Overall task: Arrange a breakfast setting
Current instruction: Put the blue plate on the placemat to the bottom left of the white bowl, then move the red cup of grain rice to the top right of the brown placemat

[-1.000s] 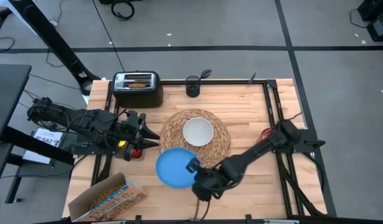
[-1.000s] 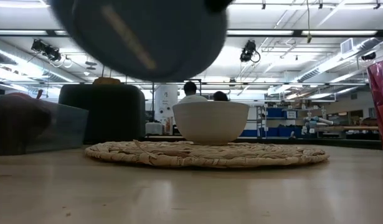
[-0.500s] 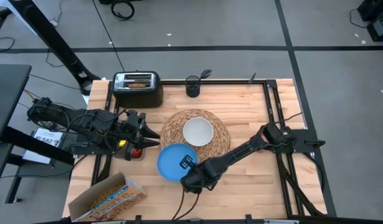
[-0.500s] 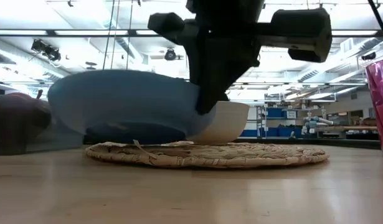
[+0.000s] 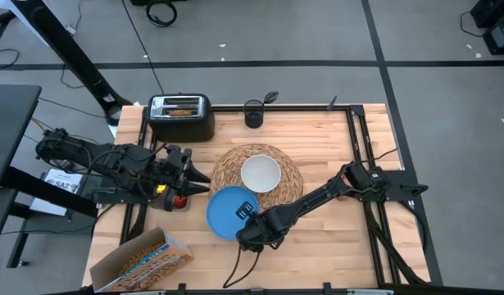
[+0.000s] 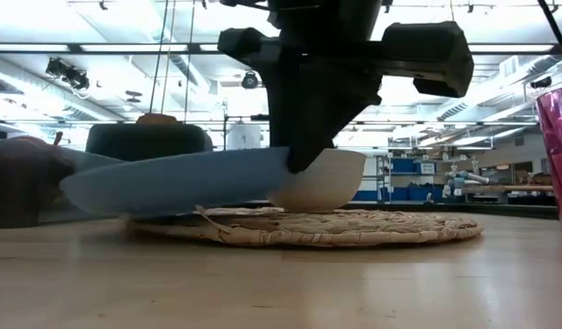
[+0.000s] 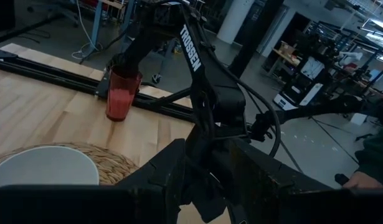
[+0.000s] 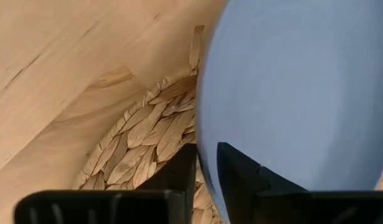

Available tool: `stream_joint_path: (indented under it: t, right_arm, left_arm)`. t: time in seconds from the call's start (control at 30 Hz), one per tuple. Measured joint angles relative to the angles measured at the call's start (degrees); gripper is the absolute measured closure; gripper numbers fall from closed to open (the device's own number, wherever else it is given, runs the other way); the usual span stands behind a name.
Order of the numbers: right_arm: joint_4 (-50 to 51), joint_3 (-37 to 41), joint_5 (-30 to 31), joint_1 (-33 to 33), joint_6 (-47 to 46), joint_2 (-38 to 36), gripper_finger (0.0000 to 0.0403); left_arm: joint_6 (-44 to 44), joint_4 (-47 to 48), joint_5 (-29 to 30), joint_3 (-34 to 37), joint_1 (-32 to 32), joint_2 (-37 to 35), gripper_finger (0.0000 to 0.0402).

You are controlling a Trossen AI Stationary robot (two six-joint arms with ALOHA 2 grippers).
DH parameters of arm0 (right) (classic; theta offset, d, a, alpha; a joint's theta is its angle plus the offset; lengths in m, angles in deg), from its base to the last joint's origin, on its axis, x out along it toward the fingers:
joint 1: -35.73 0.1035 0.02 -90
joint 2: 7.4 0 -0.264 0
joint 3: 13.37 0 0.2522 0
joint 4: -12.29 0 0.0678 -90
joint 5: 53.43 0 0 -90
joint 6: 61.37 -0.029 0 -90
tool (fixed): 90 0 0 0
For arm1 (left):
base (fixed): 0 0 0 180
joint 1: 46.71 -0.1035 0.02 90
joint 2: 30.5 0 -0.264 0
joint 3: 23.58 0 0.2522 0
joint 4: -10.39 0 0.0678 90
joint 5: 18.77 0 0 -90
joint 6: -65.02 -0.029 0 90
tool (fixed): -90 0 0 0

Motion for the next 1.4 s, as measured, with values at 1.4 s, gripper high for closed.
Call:
stream_joint_path:
  t: [1.4]
  right_arm:
    - [36.07,21.97,-6.95,0.37,-109.38,-47.38,0.0223]
  left_arm:
    - [-3.65,-5.38,0.00,0.04,-0.02,0.49,0.0267]
